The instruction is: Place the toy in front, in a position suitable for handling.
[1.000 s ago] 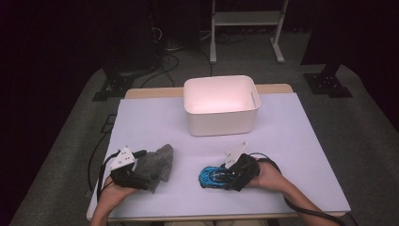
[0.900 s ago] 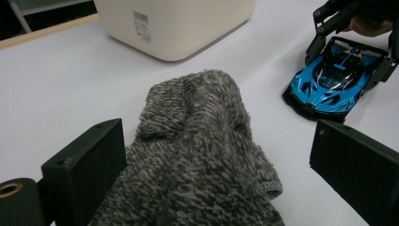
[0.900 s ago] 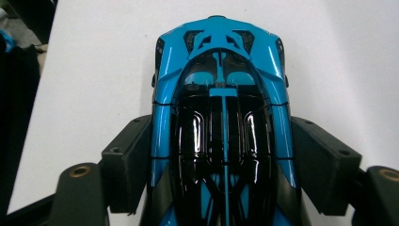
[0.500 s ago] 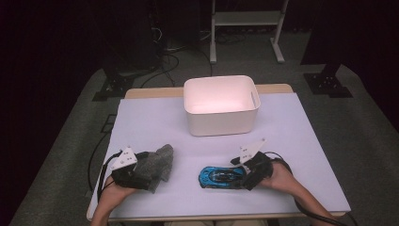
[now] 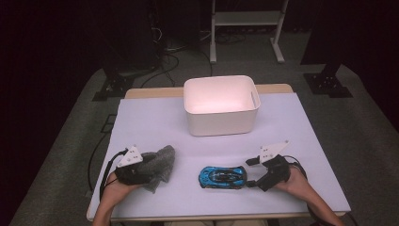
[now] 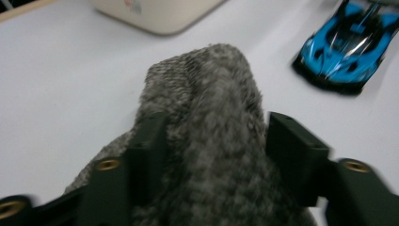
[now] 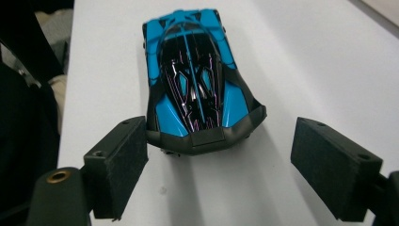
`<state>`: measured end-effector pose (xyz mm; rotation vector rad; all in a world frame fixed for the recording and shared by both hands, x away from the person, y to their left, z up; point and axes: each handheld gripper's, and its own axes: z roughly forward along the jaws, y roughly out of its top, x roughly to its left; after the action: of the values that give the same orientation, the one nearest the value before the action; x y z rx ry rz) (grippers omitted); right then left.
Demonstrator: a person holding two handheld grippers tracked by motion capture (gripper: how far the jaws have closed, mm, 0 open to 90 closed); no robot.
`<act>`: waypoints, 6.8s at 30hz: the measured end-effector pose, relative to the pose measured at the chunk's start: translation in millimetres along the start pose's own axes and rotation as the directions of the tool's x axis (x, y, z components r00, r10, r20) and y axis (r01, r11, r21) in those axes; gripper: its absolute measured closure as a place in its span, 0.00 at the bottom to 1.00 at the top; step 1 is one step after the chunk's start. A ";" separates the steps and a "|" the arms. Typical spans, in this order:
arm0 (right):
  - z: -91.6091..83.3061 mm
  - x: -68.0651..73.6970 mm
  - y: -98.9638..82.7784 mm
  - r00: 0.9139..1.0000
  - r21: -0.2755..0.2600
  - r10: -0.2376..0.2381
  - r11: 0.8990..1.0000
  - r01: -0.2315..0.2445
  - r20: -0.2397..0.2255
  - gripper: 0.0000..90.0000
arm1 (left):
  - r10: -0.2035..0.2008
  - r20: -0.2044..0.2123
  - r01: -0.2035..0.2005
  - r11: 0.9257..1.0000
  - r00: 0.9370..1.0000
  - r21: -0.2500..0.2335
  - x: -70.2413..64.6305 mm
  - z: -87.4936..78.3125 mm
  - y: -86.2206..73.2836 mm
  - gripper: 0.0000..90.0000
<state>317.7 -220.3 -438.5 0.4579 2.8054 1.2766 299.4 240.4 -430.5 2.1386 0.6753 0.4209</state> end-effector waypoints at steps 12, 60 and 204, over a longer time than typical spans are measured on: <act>10.0 2.1 0.8 1.000 0.048 -0.026 0.998 0.027 -0.014 0.20 | 0.064 0.098 -0.064 0.998 0.993 -0.001 -14.7 1.6 20.7 0.87; 27.0 7.3 9.1 0.992 0.048 -0.125 0.991 0.125 -0.013 0.24 | 0.223 0.401 -0.321 0.927 0.888 0.194 -70.8 91.6 107.0 0.86; 43.9 16.4 18.4 0.983 0.080 -0.171 0.981 0.175 -0.061 0.24 | 0.169 0.430 -0.286 0.932 0.887 0.222 -66.0 85.5 91.3 0.86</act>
<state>313.0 -172.2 -452.4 0.1782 2.8779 1.1557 319.3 101.6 -412.5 2.4861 0.2510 -0.0091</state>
